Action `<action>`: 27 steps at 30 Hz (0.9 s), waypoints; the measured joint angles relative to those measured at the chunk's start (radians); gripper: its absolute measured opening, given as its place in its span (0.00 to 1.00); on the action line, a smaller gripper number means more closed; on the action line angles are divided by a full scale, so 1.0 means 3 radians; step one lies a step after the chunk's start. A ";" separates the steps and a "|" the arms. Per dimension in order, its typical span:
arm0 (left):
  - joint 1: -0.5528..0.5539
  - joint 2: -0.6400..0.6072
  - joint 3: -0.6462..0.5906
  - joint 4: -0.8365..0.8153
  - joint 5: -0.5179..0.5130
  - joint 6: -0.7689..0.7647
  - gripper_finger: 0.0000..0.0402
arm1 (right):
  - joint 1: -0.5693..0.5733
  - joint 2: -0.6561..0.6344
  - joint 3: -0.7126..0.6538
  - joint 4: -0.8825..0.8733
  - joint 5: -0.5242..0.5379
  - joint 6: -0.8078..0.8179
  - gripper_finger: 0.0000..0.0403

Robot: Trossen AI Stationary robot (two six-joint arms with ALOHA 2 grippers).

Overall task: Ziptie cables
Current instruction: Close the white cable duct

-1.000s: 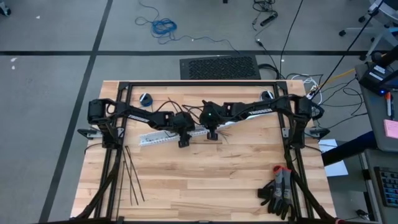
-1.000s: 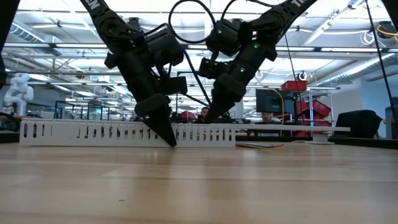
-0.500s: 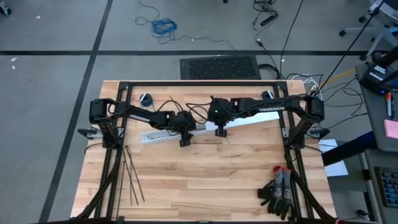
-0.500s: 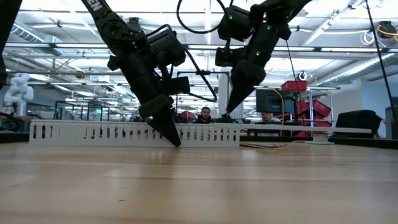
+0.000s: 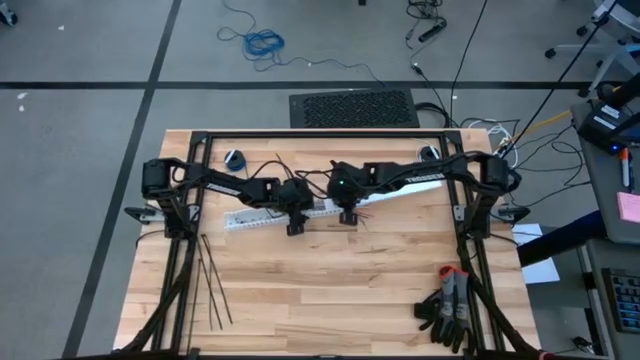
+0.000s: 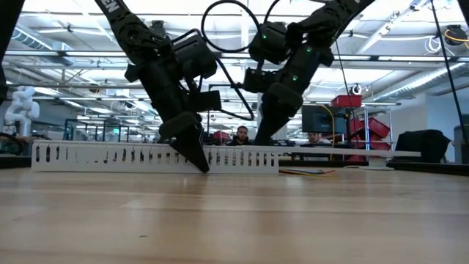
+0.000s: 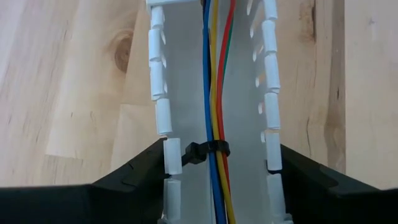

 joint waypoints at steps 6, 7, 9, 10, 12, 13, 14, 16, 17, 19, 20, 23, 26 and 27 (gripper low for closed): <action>0.0001 0.0001 -0.0003 0.0023 0.0003 0.0000 0.57 | 0.0015 0.0006 -0.0001 0.0106 -0.0031 0.0009 0.00; 0.0001 0.0001 -0.0003 0.0024 0.0003 0.0000 0.57 | 0.0020 -0.0005 -0.0001 0.0097 0.0016 0.0012 0.00; 0.0001 0.0001 -0.0003 0.0030 0.0005 0.0005 0.57 | 0.0023 -0.0033 0.0000 0.0059 0.0039 0.0031 0.00; 0.0001 0.0001 -0.0003 0.0038 0.0005 0.0019 0.57 | 0.0022 -0.0047 0.0000 0.0041 0.0039 0.0044 0.00; 0.0001 -0.0006 -0.0001 0.0041 0.0011 0.0055 0.58 | 0.0023 -0.0061 -0.0001 0.0016 0.0041 0.0067 0.00; 0.0001 -0.0026 -0.0001 0.0039 0.0020 0.0070 0.59 | 0.0023 -0.0061 -0.0001 0.0004 0.0040 0.0078 0.00; 0.0002 -0.0044 -0.0001 0.0038 0.0022 0.0077 0.60 | 0.0023 -0.0062 -0.0001 -0.0012 0.0041 0.0089 0.00; 0.0001 -0.0081 0.0001 0.0010 0.0024 0.0080 0.63 | 0.0023 -0.0057 0.0001 -0.0039 0.0039 0.0117 0.00; 0.0000 -0.0109 0.0006 -0.0027 0.0034 0.0081 0.65 | 0.0023 -0.0050 0.0003 -0.0038 0.0033 0.0136 0.00; 0.0002 -0.0167 0.0019 -0.0049 0.0125 0.0086 0.67 | 0.0024 -0.0050 0.0005 -0.0060 0.0024 0.0151 0.00; 0.0002 -0.0210 0.0027 -0.0038 0.0174 0.0083 0.68 | 0.0024 -0.0050 0.0005 -0.0062 0.0022 0.0151 0.00; 0.0000 -0.0297 0.0041 0.0014 0.0235 0.0081 0.69 | 0.0024 -0.0050 0.0003 -0.0075 0.0026 0.0164 0.00; 0.0000 -0.0327 0.0041 0.0084 0.0245 0.0082 0.70 | 0.0023 -0.0048 0.0001 -0.0076 0.0032 0.0164 0.00; 0.0000 -0.0329 0.0041 0.0159 0.0257 0.0079 0.70 | 0.0023 -0.0048 0.0001 -0.0076 0.0033 0.0164 0.00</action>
